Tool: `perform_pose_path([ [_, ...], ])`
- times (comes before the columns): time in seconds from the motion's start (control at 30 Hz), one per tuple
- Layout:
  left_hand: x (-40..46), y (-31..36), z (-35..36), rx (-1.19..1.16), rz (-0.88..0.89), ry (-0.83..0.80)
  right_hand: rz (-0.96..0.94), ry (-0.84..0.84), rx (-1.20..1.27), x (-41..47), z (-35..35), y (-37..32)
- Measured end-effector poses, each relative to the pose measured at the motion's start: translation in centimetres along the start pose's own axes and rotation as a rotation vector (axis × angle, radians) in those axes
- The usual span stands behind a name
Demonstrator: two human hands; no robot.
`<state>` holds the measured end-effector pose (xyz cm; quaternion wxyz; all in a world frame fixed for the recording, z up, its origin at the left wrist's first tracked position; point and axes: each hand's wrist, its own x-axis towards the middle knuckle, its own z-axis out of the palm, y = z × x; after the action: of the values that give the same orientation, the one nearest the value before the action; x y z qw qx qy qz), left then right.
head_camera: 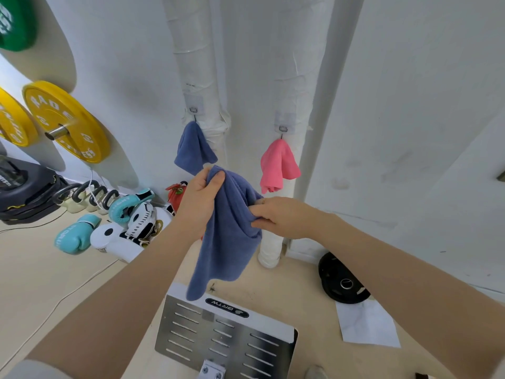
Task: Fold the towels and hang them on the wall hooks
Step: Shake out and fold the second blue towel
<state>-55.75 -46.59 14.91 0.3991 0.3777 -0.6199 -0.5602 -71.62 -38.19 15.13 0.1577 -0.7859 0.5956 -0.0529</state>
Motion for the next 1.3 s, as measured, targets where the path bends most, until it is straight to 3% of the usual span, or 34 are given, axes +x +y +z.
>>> perform_pose_path([
  [0.1,0.1,-0.5,-0.9,0.076,-0.025,0.11,0.009,0.102,0.018,-0.8,-1.0,0.5],
  [0.17,0.0,-0.7,-1.1,0.105,-0.048,0.143,0.065,0.223,0.203,-1.3,-2.2,0.9],
  [0.27,-0.3,-0.4,-0.2,0.107,-0.058,0.121,0.19,0.363,0.442,-1.5,-3.3,1.1],
  [0.33,-0.6,0.2,0.8,0.09,-0.044,0.089,0.328,0.331,0.498,-1.2,-3.6,1.3],
  [0.4,-0.9,0.6,1.5,0.102,-0.009,0.065,0.416,0.231,0.415,-1.1,-3.7,1.4],
  [0.57,-1.4,1.1,2.1,0.225,0.082,-0.015,0.373,0.018,0.194,-2.0,-3.9,1.8],
  [0.67,-2.0,1.5,2.7,0.298,0.157,-0.092,0.379,-0.095,-0.223,-1.8,-3.2,1.2],
  [0.77,-2.4,1.2,2.8,0.236,0.126,-0.078,0.343,-0.033,-0.551,-1.9,-2.8,-0.3],
  [0.83,-2.5,0.8,2.5,0.204,0.094,-0.008,0.185,0.126,-0.648,-2.1,-2.4,0.1],
  [0.93,-2.6,0.0,1.7,0.189,0.033,0.051,0.151,0.397,-0.457,-3.2,-2.3,0.7],
  [1.03,-2.7,-0.9,1.3,0.18,-0.049,0.036,0.253,0.295,-0.159,-4.3,-2.4,0.4],
  [1.2,-3.3,-1.3,1.6,0.002,-0.134,0.027,0.154,0.441,0.055,-4.9,-2.6,0.6],
  [1.3,-3.6,-0.7,2.1,-0.035,-0.069,0.01,0.132,0.46,0.163,-4.9,-2.6,1.1],
])
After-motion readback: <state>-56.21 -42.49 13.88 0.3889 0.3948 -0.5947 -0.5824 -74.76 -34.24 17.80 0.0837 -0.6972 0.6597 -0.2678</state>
